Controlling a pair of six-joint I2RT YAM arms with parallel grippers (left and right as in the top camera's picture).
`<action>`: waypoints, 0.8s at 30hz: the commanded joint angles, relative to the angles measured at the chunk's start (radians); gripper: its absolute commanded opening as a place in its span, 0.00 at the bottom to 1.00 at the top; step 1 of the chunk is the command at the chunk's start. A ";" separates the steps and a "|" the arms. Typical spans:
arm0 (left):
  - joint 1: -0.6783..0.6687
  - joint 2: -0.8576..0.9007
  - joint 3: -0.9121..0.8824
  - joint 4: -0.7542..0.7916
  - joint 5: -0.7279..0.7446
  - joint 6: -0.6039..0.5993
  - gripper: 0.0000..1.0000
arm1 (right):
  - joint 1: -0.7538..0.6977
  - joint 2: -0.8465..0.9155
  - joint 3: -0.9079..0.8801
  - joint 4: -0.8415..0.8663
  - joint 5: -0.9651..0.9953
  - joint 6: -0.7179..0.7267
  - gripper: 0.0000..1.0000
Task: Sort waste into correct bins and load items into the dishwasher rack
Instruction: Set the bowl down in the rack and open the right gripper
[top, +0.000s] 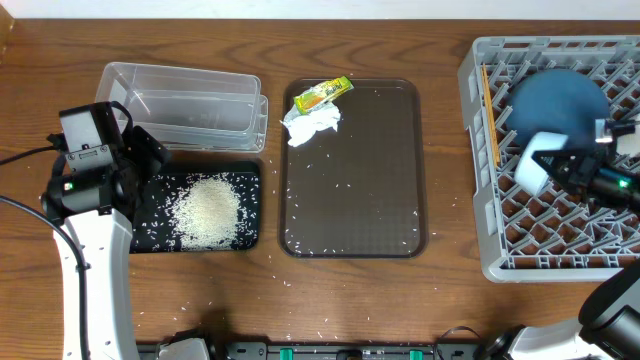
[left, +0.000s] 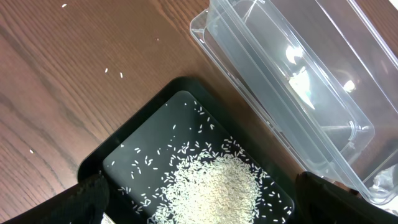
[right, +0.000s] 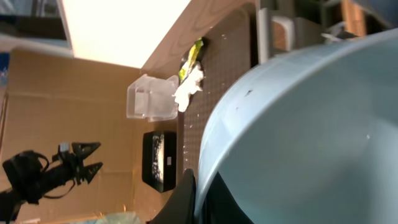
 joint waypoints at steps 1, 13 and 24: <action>0.004 0.006 0.011 0.000 -0.020 -0.001 0.98 | -0.041 -0.006 -0.007 -0.016 0.070 0.016 0.07; 0.004 0.006 0.011 0.000 -0.020 -0.001 0.98 | -0.112 -0.024 -0.002 -0.100 0.101 -0.015 0.16; 0.004 0.006 0.011 0.000 -0.020 -0.001 0.98 | -0.173 -0.260 0.006 -0.082 0.325 0.172 0.25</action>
